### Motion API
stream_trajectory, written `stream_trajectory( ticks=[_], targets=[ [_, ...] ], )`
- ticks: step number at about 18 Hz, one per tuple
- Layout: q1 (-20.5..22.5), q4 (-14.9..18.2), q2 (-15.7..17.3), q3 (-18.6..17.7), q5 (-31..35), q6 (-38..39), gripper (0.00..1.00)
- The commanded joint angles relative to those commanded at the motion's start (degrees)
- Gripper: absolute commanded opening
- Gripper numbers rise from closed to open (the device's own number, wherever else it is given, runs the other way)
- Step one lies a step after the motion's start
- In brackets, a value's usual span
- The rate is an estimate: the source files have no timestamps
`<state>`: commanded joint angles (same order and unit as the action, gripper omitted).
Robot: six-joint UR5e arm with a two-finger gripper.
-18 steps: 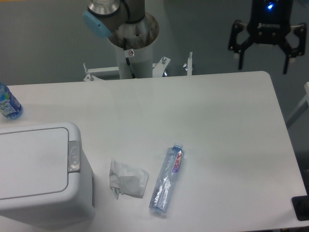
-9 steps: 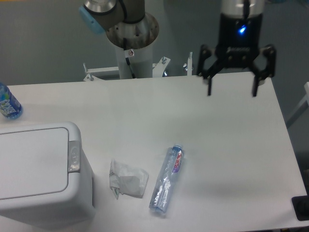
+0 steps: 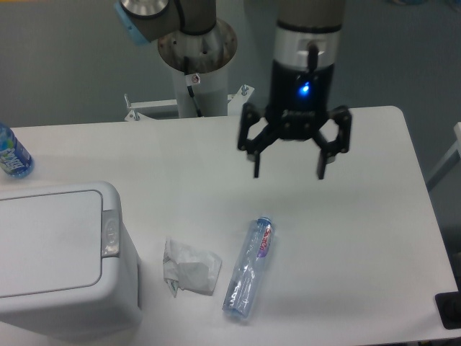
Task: Open the trash can
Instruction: 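Move the open gripper over the table toward the white trash bin lid, then lower the gripper onto the lid's hinge edge beside the bin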
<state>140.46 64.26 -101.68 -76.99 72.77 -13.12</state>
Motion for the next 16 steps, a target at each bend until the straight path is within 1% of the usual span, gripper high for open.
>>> stream_trajectory(
  ticks=[3,5,7,12,16],
  targets=[
    [-3.52,-3.26,-2.11,0.0,-0.09,5.9,1.0],
    [-5.63,-4.67,-3.17,0.09,-0.18,8.36,1.0],
    [-6.6,-5.55,-3.69,0.0,-0.18,10.3,1.0],
    [-10.2,-5.9,-4.84,0.0,-0.35,11.45,1.0],
    [-11.7,-5.9,-5.54,-0.18,-0.26,11.63,1.0]
  ],
)
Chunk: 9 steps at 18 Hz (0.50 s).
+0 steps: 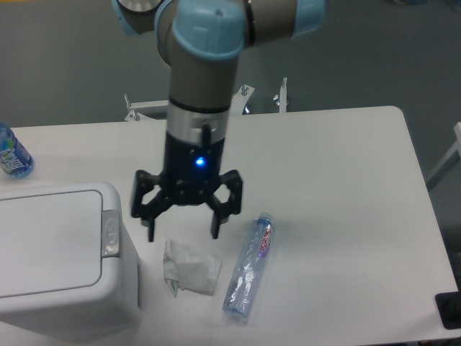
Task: Open the trash can
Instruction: 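Lower the gripper onto the lid's hinge edge beside the bin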
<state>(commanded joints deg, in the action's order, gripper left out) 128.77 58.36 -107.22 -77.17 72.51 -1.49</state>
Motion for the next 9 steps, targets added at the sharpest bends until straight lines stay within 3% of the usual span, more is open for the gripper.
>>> stream_trajectory(
  ticks=[9],
  targets=[
    [-2.02,-0.09,-0.09,-1.32,0.09,-0.09,1.0]
  ],
)
